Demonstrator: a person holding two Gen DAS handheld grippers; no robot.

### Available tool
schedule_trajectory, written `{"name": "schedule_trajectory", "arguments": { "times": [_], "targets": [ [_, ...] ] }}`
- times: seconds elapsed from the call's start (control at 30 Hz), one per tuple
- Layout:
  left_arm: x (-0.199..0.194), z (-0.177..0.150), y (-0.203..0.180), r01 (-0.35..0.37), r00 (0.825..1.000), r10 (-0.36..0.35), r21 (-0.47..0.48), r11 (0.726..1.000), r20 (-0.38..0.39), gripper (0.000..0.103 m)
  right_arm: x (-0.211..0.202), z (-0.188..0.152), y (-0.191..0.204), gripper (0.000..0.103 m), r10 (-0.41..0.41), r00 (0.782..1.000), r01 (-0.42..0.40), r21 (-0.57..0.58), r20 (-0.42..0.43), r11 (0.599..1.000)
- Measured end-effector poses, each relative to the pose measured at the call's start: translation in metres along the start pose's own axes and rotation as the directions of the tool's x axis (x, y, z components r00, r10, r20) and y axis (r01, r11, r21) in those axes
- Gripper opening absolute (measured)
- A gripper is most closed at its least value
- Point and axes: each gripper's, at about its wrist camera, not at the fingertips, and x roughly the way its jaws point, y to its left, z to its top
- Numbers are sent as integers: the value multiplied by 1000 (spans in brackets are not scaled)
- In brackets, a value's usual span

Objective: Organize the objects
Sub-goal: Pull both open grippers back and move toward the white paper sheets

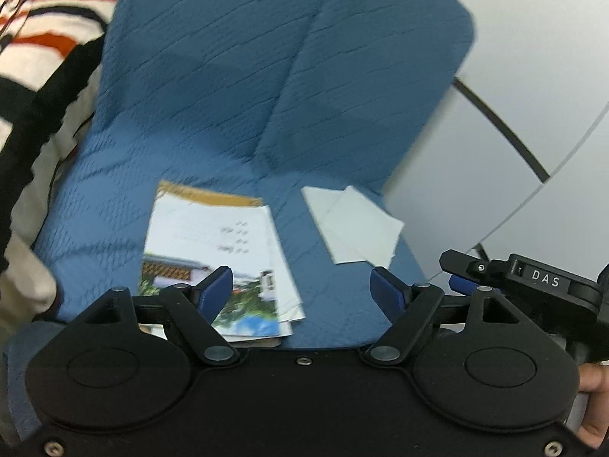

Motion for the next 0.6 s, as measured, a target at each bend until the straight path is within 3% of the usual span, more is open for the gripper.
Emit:
{"name": "schedule_trajectory", "arguments": {
  "times": [0.3, 0.6],
  "targets": [
    [9, -17, -46, 49, 999, -50, 81, 996, 11, 79, -42, -8, -16, 54, -49, 995, 56, -79, 89, 995],
    [18, -35, -77, 45, 999, -48, 133, 990, 20, 79, -61, -28, -35, 54, -101, 988, 114, -108, 120, 988]
  ]
}}
